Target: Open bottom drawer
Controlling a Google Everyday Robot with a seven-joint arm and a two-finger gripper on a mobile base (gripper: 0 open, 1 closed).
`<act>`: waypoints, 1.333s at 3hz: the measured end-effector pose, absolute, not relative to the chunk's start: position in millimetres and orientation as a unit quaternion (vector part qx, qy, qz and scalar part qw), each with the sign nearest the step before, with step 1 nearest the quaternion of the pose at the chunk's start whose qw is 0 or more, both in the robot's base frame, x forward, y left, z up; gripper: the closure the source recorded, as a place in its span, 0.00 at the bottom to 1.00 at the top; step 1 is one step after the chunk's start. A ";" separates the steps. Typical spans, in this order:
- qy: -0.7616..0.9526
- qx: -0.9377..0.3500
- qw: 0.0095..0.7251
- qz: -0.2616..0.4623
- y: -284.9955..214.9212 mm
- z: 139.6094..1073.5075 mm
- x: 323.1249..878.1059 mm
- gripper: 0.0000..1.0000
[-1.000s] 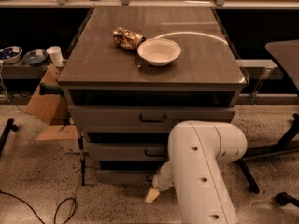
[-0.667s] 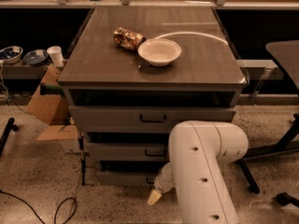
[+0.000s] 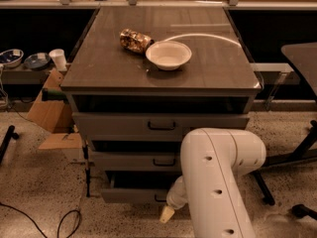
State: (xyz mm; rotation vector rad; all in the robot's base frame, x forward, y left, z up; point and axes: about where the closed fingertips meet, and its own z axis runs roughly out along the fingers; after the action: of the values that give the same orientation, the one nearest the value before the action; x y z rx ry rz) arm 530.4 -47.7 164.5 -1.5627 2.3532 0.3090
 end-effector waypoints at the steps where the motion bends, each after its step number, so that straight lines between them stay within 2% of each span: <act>1: 0.805 -0.567 0.131 0.117 -44.5 159.8 517.3 0.00; 4: 0.768 -0.617 0.088 0.144 -36.4 154.2 485.4 0.00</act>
Offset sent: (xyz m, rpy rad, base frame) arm -0.0637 0.0178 -0.0225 -0.0356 0.1689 0.3065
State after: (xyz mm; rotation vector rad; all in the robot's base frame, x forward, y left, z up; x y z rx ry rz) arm 485.4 -36.4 154.2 -1.8376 2.2871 0.4284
